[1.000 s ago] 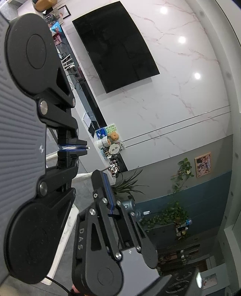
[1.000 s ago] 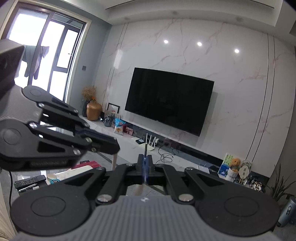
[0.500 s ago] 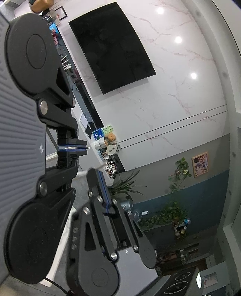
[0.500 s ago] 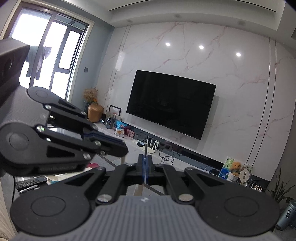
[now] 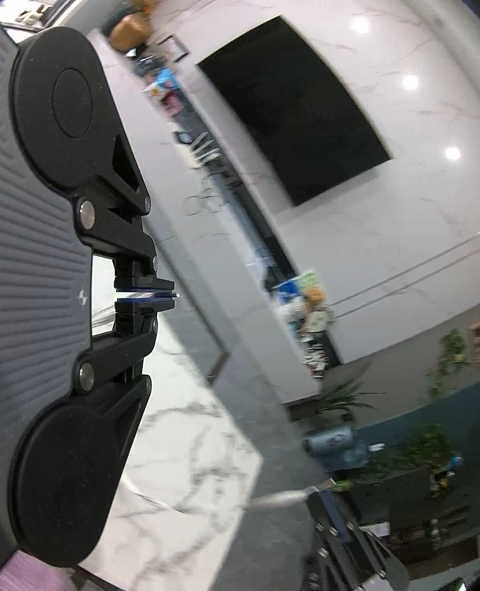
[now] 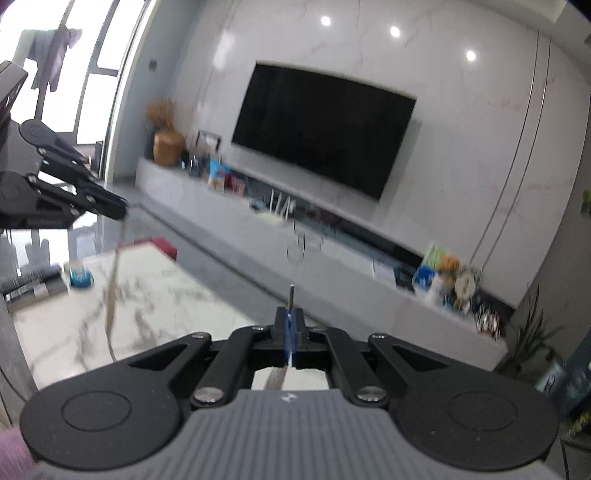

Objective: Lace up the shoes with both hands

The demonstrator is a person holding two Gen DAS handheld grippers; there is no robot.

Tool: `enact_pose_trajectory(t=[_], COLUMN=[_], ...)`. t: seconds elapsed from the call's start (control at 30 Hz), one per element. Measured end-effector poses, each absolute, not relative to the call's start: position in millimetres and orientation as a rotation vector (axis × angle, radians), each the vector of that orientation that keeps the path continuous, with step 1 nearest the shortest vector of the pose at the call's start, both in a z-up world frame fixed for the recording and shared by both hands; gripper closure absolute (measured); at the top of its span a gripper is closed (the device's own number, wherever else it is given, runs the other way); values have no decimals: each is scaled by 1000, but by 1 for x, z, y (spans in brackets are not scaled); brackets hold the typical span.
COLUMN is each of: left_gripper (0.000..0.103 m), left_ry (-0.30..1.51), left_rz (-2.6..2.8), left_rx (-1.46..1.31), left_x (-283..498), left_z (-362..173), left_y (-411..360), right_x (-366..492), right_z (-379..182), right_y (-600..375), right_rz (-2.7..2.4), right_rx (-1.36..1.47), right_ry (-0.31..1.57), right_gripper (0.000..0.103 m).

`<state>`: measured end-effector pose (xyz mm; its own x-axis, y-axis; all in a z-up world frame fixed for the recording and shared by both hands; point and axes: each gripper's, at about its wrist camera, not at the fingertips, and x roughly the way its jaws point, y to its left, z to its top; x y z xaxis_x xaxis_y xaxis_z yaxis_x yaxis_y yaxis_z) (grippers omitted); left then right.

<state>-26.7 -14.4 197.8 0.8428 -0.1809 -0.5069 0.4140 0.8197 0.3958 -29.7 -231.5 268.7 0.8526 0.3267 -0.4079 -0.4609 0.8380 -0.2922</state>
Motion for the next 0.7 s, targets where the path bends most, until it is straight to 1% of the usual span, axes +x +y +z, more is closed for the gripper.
enact_pose_trajectory(t=[0.3,0.7], left_gripper=[103,102], left_ry=[676,868], left_rz=[-366,-450], left_rx=[496,473], left_x=[12,52], left_z=[96,-1], left_y=[11,20], right_x=[6,60], right_z=[175,74], right_y=[-232,-202], right_rz=[456,622], right_rx=[-410,-438], right_ry=[516,715], right_gripper=[101,101])
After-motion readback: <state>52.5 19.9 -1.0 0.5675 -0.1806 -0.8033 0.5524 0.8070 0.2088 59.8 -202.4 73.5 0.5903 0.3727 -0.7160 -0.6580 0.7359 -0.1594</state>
